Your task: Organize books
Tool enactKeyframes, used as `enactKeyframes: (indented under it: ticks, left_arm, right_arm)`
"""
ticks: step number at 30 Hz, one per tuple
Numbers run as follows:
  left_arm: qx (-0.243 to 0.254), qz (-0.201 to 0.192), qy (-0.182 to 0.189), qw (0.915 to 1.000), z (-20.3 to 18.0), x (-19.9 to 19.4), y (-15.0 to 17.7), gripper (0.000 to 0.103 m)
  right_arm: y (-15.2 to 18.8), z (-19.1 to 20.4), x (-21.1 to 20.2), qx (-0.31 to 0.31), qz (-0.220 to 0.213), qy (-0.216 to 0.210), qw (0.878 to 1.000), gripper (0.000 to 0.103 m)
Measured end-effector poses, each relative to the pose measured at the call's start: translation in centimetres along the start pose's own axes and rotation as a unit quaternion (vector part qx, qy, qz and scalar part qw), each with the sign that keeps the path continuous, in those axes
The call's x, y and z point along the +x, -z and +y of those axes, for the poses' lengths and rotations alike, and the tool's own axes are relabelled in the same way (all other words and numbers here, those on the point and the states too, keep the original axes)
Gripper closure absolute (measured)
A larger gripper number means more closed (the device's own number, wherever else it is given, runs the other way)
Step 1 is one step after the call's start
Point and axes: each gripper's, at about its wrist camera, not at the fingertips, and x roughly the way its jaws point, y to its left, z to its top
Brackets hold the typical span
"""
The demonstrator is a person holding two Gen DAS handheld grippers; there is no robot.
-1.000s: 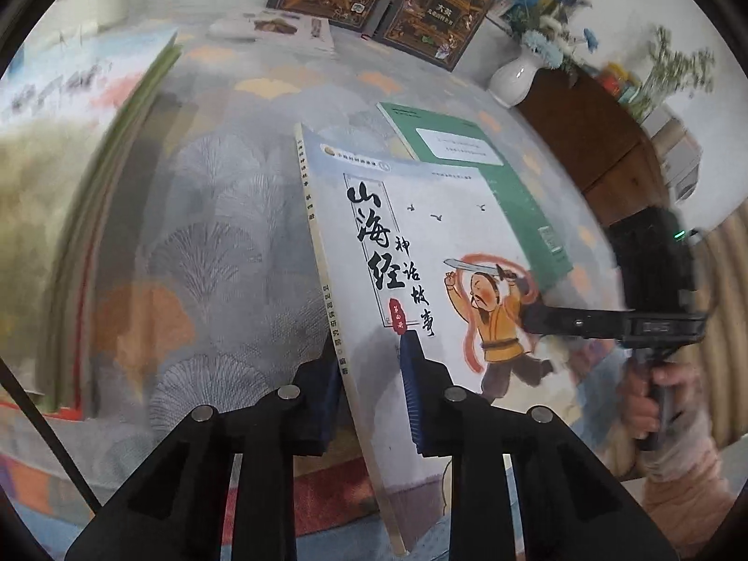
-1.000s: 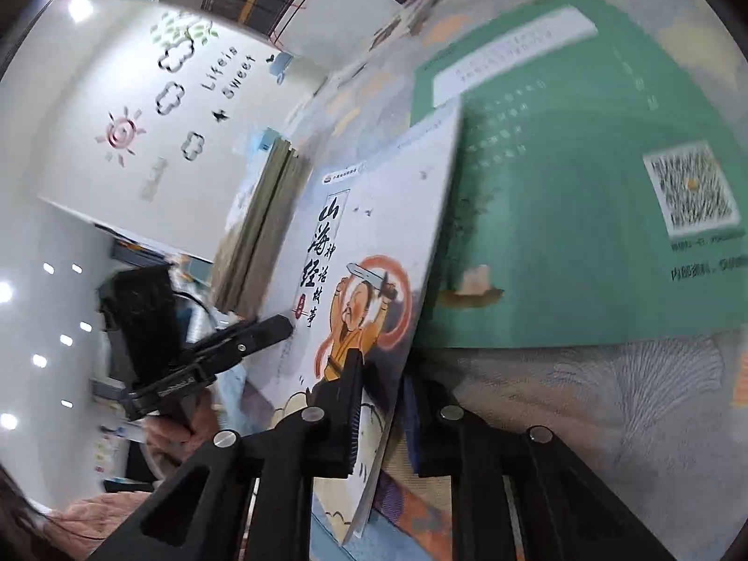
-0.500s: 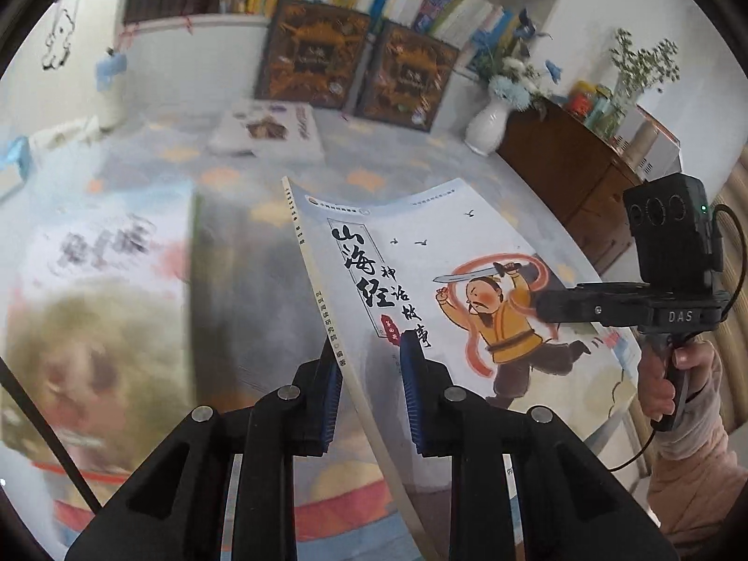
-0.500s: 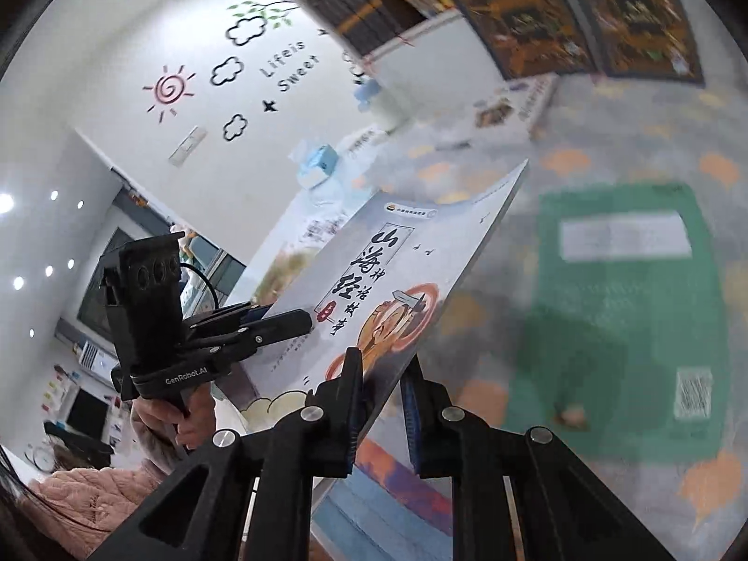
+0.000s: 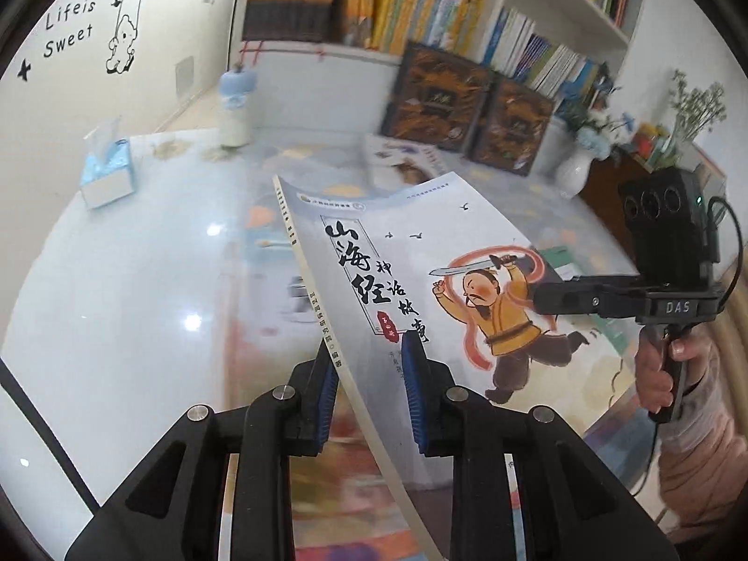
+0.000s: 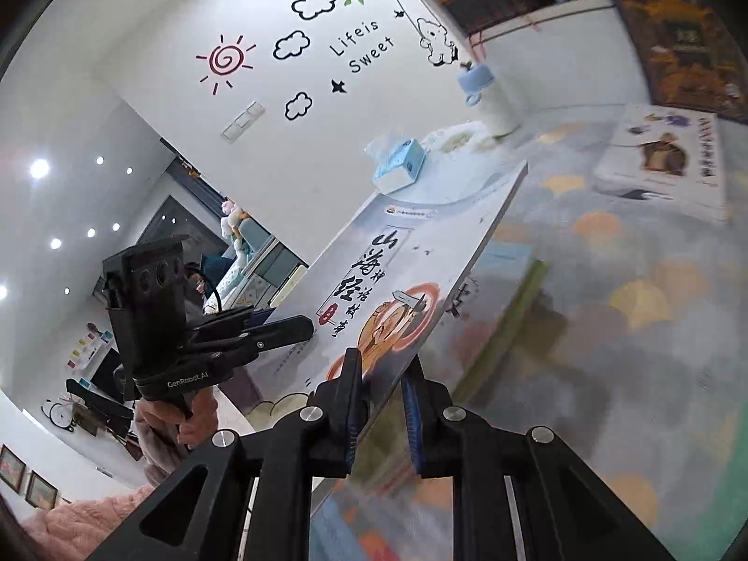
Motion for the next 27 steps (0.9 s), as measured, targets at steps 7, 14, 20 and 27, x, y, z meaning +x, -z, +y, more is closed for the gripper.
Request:
enactKeyframes:
  ticks: [7, 14, 20, 27]
  left_arm:
    - [-0.03, 0.027, -0.016, 0.9991, 3.9, 3.0, 0.9, 0.079]
    - [-0.02, 0.024, -0.064, 0.9975, 3.9, 3.0, 1.7, 0.075]
    - [0.001, 0.028, -0.116, 0.9928, 3.2, 3.2, 1.9, 0.072]
    - [-0.024, 0.02, -0.143, 0.9893, 3.6, 2.6, 1.9, 0.072]
  right_arm:
    - [0.3, -1.2, 4.6, 0.033, 0.024, 0.0, 0.999, 0.086]
    - [1.2, -1.0, 5.9, 0.045, 0.041, 0.006, 0.998, 0.086]
    - [1.5, -1.2, 5.9, 0.053, 0.044, 0.012, 0.998, 0.086]
    - [1.5, -1.5, 6.0, 0.068, 0.058, 0.027, 0.996, 0.08]
